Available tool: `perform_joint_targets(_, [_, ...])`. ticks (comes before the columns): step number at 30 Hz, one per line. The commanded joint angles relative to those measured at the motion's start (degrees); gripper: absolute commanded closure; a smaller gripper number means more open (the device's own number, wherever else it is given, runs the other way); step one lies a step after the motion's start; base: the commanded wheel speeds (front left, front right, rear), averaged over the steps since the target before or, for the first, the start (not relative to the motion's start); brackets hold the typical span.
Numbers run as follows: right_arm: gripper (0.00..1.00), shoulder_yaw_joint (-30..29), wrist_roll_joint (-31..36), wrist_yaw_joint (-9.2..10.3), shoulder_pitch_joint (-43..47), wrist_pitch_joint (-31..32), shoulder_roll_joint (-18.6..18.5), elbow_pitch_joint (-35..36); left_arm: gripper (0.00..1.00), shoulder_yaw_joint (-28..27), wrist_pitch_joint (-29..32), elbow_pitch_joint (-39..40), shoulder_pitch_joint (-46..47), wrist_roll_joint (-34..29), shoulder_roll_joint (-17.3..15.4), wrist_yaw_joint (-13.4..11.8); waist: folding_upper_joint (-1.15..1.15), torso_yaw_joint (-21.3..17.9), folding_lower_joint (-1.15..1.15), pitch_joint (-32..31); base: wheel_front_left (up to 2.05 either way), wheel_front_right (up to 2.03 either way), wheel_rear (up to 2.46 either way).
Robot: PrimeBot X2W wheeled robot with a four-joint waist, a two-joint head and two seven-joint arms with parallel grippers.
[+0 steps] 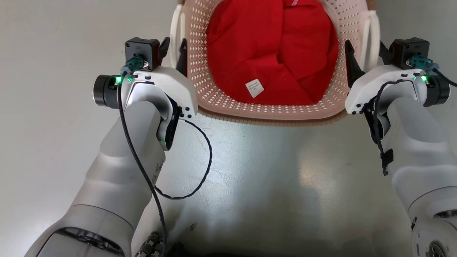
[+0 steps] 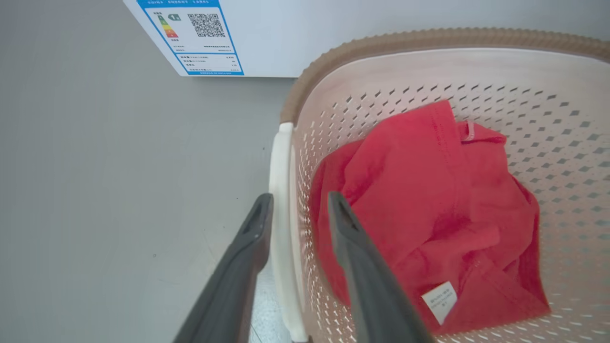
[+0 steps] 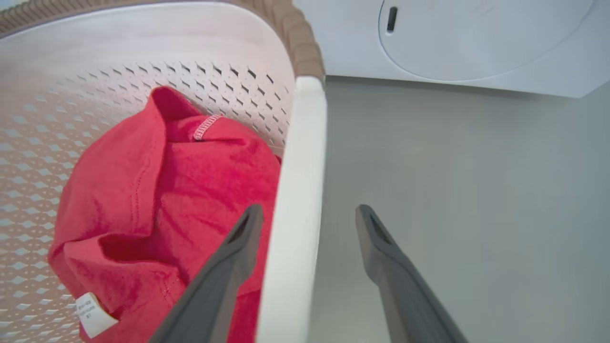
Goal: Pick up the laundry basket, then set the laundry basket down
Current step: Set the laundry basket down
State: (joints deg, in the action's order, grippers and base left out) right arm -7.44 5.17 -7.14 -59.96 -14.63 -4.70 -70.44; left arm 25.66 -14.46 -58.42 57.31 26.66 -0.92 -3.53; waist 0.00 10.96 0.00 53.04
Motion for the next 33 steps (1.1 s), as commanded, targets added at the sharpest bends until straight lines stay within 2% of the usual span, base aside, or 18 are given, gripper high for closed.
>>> perform_joint_targets(1, [0.0,1.1,-0.9,-0.35,2.7,-0.4,1.8,1.0,0.0,-1.3,-0.5,0.4,0.1,-1.0,-2.0,-0.3,0.0,-0.1,0.0,-0.3,0.0,0.0,0.0])
perform_joint_targets(17, [0.0,5.6,-6.1,-0.35,5.1,-0.4,1.8,2.0,0.0,-4.3,-0.5,0.1,-1.8,-3.0,-2.0,0.1,0.0,-0.8,0.0,-4.5,0.0,0.0,0.0])
perform_joint_targets(25, [0.0,10.0,-11.3,-0.35,7.2,-0.4,1.8,6.3,0.0,-8.0,-0.5,5.7,-6.3,-4.0,-2.0,2.3,0.0,-1.7,0.0,-8.6,0.0,0.0,0.0])
perform_joint_targets(33, [0.0,11.6,-15.3,-0.35,12.0,-0.4,1.8,12.2,0.0,-13.2,-0.5,15.6,-13.4,-4.8,-2.0,4.5,0.0,-2.5,0.0,-15.5,0.0,0.0,0.0])
